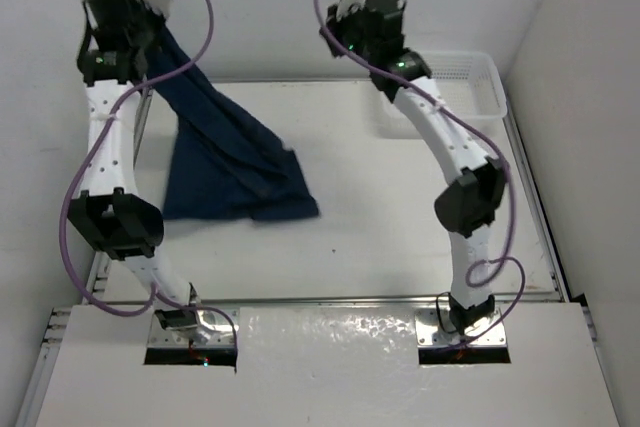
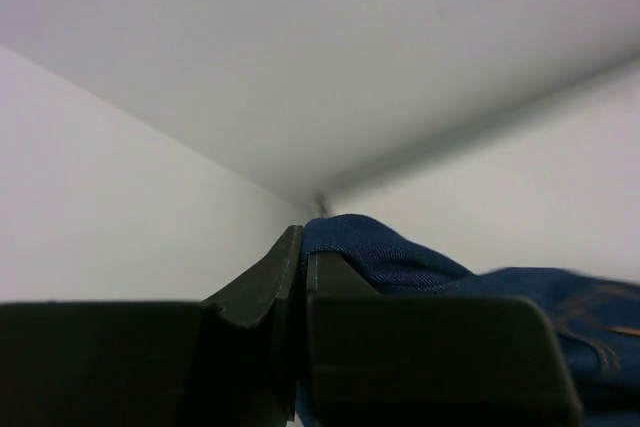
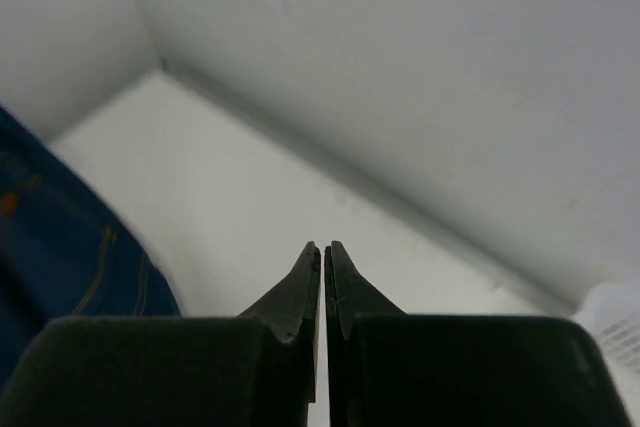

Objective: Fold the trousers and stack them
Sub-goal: Flatten the trousers out

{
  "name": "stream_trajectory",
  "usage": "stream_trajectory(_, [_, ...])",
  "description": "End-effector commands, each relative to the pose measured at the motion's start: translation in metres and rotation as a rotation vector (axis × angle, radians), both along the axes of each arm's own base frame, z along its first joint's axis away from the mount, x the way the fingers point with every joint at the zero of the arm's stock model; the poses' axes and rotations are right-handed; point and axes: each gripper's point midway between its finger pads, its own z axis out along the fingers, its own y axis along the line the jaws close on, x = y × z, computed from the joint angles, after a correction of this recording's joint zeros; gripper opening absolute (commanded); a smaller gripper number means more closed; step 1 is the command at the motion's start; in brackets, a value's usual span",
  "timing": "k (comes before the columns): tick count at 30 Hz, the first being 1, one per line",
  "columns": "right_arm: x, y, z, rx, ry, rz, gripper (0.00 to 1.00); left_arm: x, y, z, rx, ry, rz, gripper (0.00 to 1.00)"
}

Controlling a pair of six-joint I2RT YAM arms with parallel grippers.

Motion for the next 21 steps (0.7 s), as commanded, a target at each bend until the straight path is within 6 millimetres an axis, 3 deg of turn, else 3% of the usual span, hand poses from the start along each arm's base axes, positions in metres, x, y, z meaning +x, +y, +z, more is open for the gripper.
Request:
stream_trajectory(1, [-0.035, -0.029, 0.148, 0.107, -0.345, -0.043, 0.00, -0.018, -0.036, 0.151, 0.086, -0.396, -0.173, 0.00])
stream_trajectory(2, [-0.037, -0.031, 0.126, 0.076, -0.312, -0.049, 0.00, -0.025, -0.044, 0.158, 0.095, -0.407, -0.219, 0.00])
stream_trajectory(3, [-0.050, -0.039, 0.138, 0.082, -0.333, -0.056, 0.00, -0.029, -0.060, 0.159, 0.100, -0.410, -0.294, 0.00])
stream_trajectory(4, [-0.055, -0.041, 0.131, 0.075, -0.314, -0.050, 0.00, -0.031, -0.066, 0.156, 0.091, -0.401, -0.316, 0.00])
stream_trajectory(5, [-0.056, -0.040, 0.102, 0.046, -0.260, -0.040, 0.00, -0.037, -0.080, 0.155, 0.078, -0.391, -0.352, 0.00])
stream_trajectory(7, [-0.072, -0.047, 0.101, 0.074, -0.246, -0.046, 0.00, -0.046, -0.101, 0.159, 0.055, -0.398, -0.422, 0.00])
stream_trajectory(8, [-0.074, -0.049, 0.080, 0.074, -0.216, -0.059, 0.00, -0.049, -0.117, 0.162, 0.045, -0.408, -0.459, 0.00])
stream_trajectory(9, [-0.084, -0.056, 0.088, 0.104, -0.223, -0.078, 0.00, -0.056, -0.139, 0.168, 0.060, -0.424, -0.531, 0.00])
stream_trajectory(10, [-0.086, -0.062, 0.085, 0.108, -0.218, -0.101, 0.00, -0.066, -0.154, 0.155, 0.084, -0.372, -0.590, 0.00])
stream_trajectory(11, [-0.086, -0.071, 0.068, 0.094, -0.187, -0.146, 0.00, -0.078, -0.186, 0.144, 0.103, -0.337, -0.689, 0.00])
stream_trajectory(12, [-0.092, -0.078, 0.071, 0.102, -0.182, -0.175, 0.00, -0.087, -0.205, 0.122, 0.149, -0.290, -0.784, 0.00])
stream_trajectory(13, [-0.094, -0.085, 0.053, 0.079, -0.139, -0.209, 0.00, -0.113, -0.227, 0.099, 0.143, -0.206, -0.878, 0.00])
stream_trajectory(15, [-0.100, -0.092, 0.041, 0.069, -0.111, -0.224, 0.00, -0.138, -0.248, 0.058, 0.179, -0.112, -0.998, 0.00])
stream_trajectory(16, [-0.108, -0.096, 0.044, 0.074, -0.115, -0.228, 0.00, -0.162, -0.251, 0.008, 0.184, 0.028, -1.048, 0.00])
stream_trajectory(17, [-0.112, -0.098, 0.023, 0.056, -0.076, -0.233, 0.00, -0.188, -0.270, -0.018, 0.218, 0.089, -1.134, 0.00])
stream_trajectory(18, [-0.116, -0.100, 0.016, 0.060, -0.058, -0.238, 0.02, -0.206, -0.270, -0.071, 0.292, 0.213, -1.179, 0.00])
stream_trajectory(20, [-0.126, -0.104, -0.005, 0.050, -0.013, -0.239, 0.18, -0.263, -0.272, -0.111, 0.399, 0.343, -1.294, 0.00])
stream_trajectory(21, [-0.128, -0.104, -0.010, 0.050, -0.002, -0.238, 0.25, -0.287, -0.264, -0.147, 0.407, 0.460, -1.331, 0.00])
